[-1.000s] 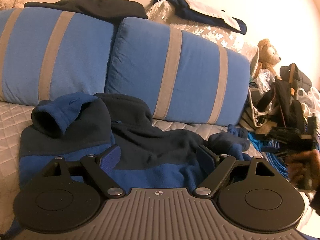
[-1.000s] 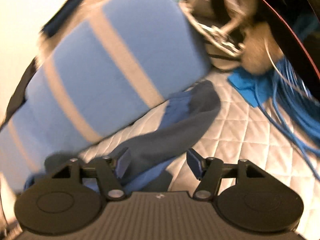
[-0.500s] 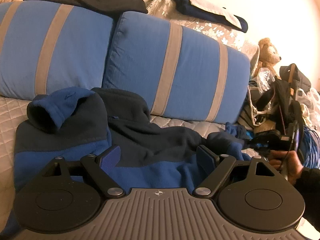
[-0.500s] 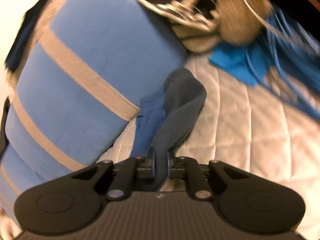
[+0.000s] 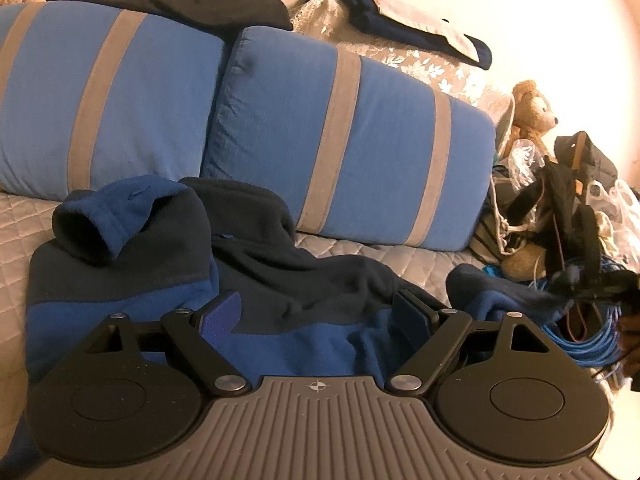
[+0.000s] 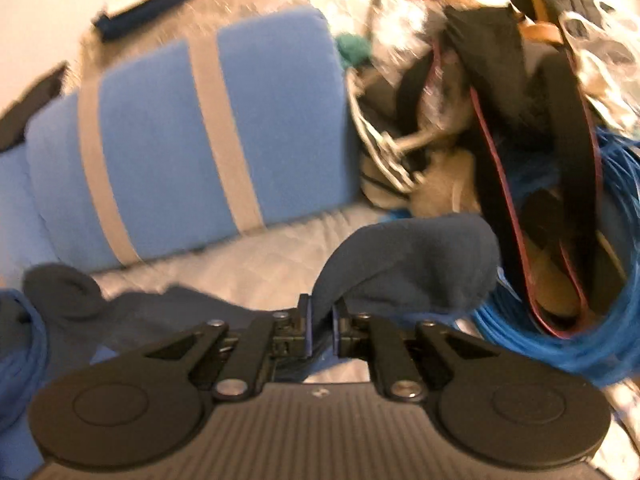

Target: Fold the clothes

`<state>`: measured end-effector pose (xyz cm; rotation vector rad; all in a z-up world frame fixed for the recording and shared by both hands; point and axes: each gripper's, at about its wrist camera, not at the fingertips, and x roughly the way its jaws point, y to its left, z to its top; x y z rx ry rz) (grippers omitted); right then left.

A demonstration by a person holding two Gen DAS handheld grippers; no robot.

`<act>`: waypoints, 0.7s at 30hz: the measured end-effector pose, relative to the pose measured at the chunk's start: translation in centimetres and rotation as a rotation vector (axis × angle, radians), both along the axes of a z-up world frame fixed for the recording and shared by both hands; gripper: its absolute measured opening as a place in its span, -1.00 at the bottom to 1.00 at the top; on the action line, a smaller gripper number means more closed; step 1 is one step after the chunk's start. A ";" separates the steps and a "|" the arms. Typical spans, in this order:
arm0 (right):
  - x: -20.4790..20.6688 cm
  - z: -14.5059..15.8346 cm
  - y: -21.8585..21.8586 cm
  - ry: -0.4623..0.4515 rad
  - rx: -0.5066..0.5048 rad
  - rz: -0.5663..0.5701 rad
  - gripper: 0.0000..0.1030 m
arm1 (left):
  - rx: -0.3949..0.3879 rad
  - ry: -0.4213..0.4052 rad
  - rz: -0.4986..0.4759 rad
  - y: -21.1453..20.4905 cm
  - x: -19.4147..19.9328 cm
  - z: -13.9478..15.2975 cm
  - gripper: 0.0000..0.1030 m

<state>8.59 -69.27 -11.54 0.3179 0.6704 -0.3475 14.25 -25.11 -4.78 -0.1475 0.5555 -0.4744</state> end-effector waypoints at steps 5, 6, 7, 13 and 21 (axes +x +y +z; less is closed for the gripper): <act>1.8 -2.3 -1.1 0.061 0.044 -0.004 -0.80 | -0.004 0.002 0.002 0.0 0.0 0.0 0.63; 2.4 -2.8 -1.3 0.057 0.050 0.001 -0.81 | -0.006 0.004 0.001 0.0 0.1 0.0 0.63; 3.1 -3.2 -1.5 0.049 0.054 0.006 -0.81 | -0.009 0.006 0.000 0.1 0.1 0.0 0.63; 7.5 -6.4 -2.5 0.009 0.115 0.015 -0.69 | -0.040 0.001 -0.023 0.1 0.3 0.1 0.63; 5.9 -6.6 -4.0 -0.132 0.105 -0.036 0.74 | -0.036 0.001 -0.023 -0.1 0.2 0.1 0.63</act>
